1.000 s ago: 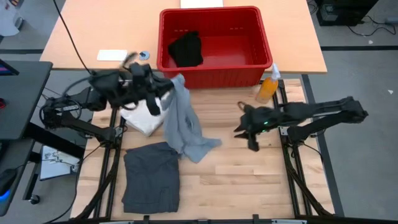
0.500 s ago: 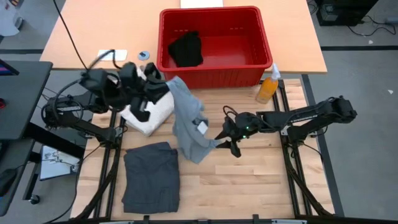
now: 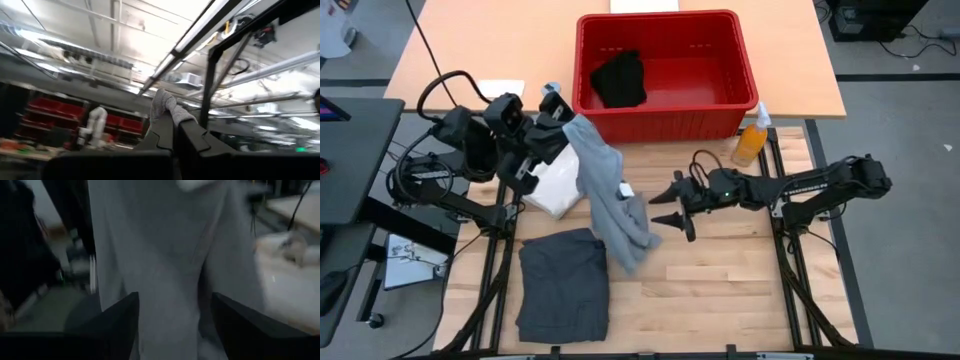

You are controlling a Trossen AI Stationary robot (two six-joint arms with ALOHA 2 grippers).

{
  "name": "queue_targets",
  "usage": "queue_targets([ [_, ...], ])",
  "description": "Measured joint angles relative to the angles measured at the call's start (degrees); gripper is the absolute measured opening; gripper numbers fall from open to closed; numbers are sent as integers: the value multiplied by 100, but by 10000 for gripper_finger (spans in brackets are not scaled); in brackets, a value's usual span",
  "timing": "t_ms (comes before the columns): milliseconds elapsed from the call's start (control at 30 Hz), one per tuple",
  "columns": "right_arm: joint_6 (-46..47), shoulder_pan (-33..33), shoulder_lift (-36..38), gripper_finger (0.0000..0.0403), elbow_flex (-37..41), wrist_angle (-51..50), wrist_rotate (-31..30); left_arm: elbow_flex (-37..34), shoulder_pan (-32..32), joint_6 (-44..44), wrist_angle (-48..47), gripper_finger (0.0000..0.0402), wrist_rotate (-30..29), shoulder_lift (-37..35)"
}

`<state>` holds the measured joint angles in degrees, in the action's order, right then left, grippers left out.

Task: Fold Laundry from Bin
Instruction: Fold the light gray t-shirt

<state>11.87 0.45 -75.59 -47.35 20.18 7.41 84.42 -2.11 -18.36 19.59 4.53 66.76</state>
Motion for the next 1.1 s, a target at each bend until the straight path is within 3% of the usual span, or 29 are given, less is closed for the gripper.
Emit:
queue_targets([
  [367,192,-505,-261,288,-118,1328,818,-2,0,-439,92,9,640,224],
  [667,333,-592,-737,287,-522,1437,1552,-4,4,-346,1633,9,724,823],
  [833,502,-465,-775,281,-522,1856,2220,-2,4,-179,1970,9,717,933],
  [1100,599,21,-652,269,-522,2271,2348,-2,6,713,2293,9,99,949],
])
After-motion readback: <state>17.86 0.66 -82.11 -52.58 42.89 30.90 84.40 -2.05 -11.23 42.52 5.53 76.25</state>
